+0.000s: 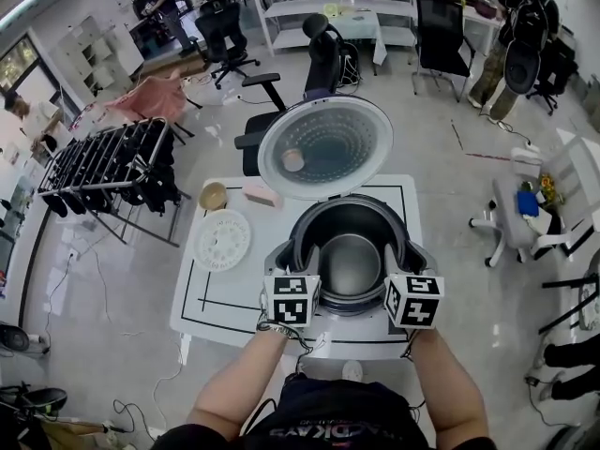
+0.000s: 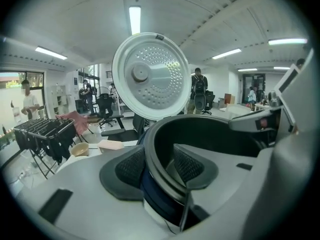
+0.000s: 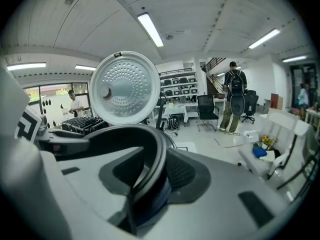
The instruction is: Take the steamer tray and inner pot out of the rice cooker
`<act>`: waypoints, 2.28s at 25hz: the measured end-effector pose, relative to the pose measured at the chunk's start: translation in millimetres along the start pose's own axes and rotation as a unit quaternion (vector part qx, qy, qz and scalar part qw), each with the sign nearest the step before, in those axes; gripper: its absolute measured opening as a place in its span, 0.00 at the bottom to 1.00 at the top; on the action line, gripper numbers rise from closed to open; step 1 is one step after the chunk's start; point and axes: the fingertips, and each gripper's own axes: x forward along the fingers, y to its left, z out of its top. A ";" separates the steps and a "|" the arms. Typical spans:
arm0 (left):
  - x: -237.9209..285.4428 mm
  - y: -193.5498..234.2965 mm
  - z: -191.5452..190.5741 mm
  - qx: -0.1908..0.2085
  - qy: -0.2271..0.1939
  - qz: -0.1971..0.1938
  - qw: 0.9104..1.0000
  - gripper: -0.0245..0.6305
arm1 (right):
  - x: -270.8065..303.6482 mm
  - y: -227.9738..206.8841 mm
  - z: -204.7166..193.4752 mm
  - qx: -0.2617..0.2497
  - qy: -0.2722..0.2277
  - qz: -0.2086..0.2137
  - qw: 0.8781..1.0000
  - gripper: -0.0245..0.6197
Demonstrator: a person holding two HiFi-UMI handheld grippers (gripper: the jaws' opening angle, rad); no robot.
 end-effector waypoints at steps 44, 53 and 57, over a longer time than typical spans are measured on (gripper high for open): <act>-219.5 127.9 70.3 -0.112 -0.203 0.200 0.952 0.19 | -78.9 177.5 129.9 0.021 -0.175 0.242 0.954 0.16; -254.6 206.7 8.4 -0.134 -0.174 0.219 0.951 0.19 | -59.3 274.7 90.3 0.011 -0.140 0.266 0.954 0.16; -261.2 232.8 -19.3 -0.144 -0.158 0.217 0.953 0.19 | -52.5 304.9 67.4 0.010 -0.123 0.264 0.957 0.16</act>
